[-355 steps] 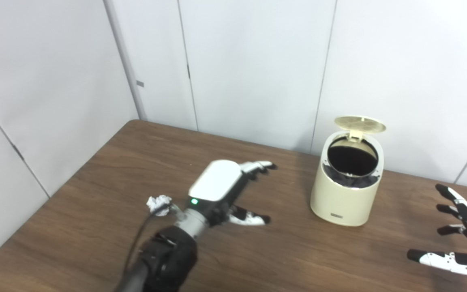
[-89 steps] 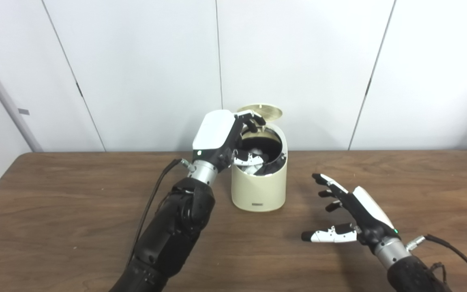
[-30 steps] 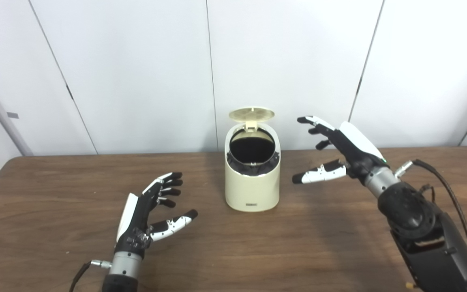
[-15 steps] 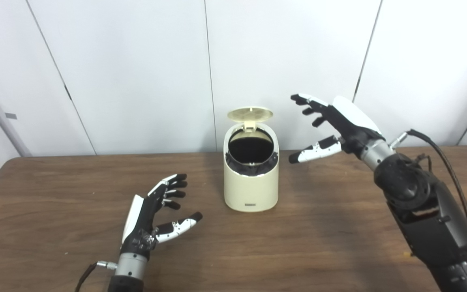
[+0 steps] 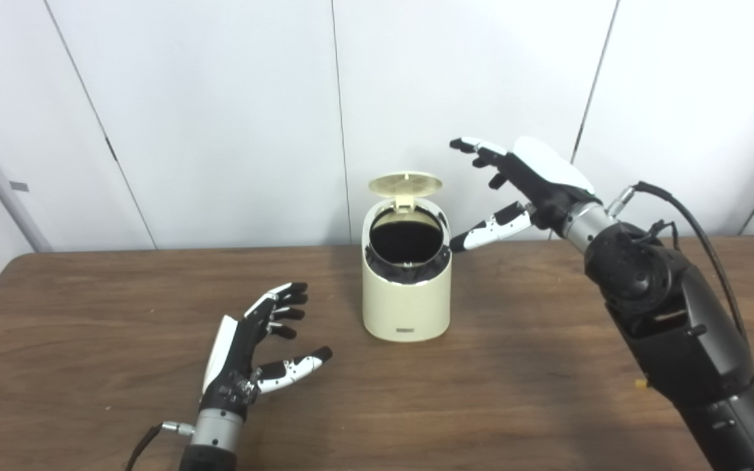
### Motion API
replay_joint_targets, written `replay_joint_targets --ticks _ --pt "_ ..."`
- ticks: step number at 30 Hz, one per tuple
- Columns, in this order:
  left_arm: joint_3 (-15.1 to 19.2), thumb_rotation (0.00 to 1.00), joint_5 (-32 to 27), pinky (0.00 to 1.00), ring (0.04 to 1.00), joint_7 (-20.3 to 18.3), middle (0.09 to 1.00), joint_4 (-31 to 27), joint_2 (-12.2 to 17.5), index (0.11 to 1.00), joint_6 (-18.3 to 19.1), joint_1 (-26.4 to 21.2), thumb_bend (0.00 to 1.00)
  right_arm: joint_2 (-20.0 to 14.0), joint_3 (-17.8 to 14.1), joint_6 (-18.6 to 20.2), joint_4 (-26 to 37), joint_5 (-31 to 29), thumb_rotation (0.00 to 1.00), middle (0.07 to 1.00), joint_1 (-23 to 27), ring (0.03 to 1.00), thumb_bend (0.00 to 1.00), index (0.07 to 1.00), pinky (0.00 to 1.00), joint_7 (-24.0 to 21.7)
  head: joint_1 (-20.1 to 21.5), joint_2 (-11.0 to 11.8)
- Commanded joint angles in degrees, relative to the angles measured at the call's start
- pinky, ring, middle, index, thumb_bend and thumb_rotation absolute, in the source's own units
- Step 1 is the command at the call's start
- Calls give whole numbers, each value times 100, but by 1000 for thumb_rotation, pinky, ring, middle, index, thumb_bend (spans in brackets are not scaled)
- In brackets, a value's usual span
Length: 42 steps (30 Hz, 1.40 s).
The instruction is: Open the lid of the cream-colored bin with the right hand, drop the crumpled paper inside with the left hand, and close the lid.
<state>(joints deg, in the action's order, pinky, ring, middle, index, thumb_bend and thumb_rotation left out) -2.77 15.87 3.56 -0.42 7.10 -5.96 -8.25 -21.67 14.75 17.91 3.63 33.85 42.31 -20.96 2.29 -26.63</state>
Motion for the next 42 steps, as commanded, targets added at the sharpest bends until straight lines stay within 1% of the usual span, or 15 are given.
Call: replay_joint_targets --ticks 1,3,6,11,16,20,23,27,31,36,37,40,42 --pt "-1 39 13 594 715 54 775 -76 -7 807 -214 -141 717 -1 -38 -125 87 -26 311 935 380 891 877 919 742 35 -2 -15" --pt "0 45 12 596 713 57 773 -79 -14 805 -215 -143 720 26 -1 -155 66 11 325 923 406 866 880 917 718 28 -3 -20" --pt "-6 41 30 594 710 61 772 -75 -17 802 -209 -152 720 86 28 -215 14 6 328 910 436 849 896 909 717 58 -3 -26" --pt "-13 33 6 599 707 30 774 -87 -37 802 -135 -173 726 164 41 -382 -68 -118 325 907 486 866 914 896 740 57 -7 -37" --pt "-33 45 54 597 705 53 773 -41 -49 805 -159 -209 727 165 114 -533 -79 -115 324 898 494 880 911 890 769 41 -34 -36" --pt "-33 47 39 594 702 58 770 -68 -81 805 -132 -214 730 167 179 -451 -2 -50 310 900 494 893 902 892 781 -24 -75 -51" --pt "-23 48 32 592 698 56 769 -87 -97 806 -96 -216 731 127 220 -514 22 -37 323 909 498 896 889 893 786 -78 -79 -68" --pt "-20 48 52 586 695 64 765 -108 -108 805 -88 -225 726 57 293 -385 167 73 347 911 497 901 880 888 793 -274 -96 -91" --pt "-15 42 43 589 697 56 767 -129 -118 807 -56 -232 724 23 316 -245 341 185 382 873 462 861 889 868 744 -471 -111 -127" --pt "-18 52 46 590 695 44 766 -162 -125 806 -16 -249 724 -11 291 -343 397 226 363 833 405 825 897 814 710 -526 -118 -145" --pt "-16 56 42 591 696 43 766 -162 -127 807 -12 -257 726 -25 301 -341 415 256 359 822 405 816 896 801 705 -545 -135 -178" --pt "-16 60 41 592 693 37 766 -168 -129 807 6 -273 725 -47 311 -313 482 333 368 789 384 808 891 762 718 -590 -135 -178" --pt "-14 67 42 593 695 36 765 -177 -126 806 15 -283 726 -59 296 -402 496 350 367 756 352 824 888 732 749 -539 -149 -210"
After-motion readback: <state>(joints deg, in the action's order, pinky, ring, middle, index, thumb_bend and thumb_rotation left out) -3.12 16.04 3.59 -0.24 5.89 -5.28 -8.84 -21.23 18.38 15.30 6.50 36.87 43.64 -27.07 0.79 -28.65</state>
